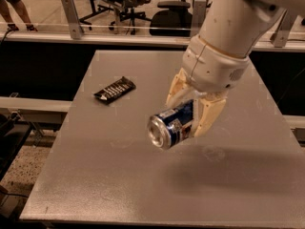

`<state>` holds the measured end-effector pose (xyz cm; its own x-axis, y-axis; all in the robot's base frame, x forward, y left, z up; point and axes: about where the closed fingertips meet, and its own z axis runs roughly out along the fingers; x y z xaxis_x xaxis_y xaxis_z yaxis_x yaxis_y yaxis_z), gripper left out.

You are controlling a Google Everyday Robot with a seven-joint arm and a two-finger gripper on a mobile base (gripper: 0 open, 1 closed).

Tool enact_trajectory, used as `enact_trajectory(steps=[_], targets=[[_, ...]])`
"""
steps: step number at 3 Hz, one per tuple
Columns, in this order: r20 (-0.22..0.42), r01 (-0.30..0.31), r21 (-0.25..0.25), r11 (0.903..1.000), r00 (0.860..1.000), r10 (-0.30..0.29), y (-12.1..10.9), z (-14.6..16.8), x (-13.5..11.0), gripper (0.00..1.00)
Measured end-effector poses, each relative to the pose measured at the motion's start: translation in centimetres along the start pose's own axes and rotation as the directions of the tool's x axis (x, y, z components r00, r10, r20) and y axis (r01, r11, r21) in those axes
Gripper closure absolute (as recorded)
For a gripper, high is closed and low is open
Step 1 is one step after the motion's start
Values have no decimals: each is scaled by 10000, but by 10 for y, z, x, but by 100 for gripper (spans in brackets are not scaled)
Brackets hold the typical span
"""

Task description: Pick pepsi can

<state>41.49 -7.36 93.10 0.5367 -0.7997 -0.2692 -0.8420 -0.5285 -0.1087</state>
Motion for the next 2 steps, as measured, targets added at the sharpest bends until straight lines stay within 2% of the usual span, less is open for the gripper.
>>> enact_trajectory(steps=[1,2], targets=[[318,-166,391,9991,9994,154,-6,-24,-5,100],[624,-471,1143,9923,9972,402,-4,-40,-11,100]])
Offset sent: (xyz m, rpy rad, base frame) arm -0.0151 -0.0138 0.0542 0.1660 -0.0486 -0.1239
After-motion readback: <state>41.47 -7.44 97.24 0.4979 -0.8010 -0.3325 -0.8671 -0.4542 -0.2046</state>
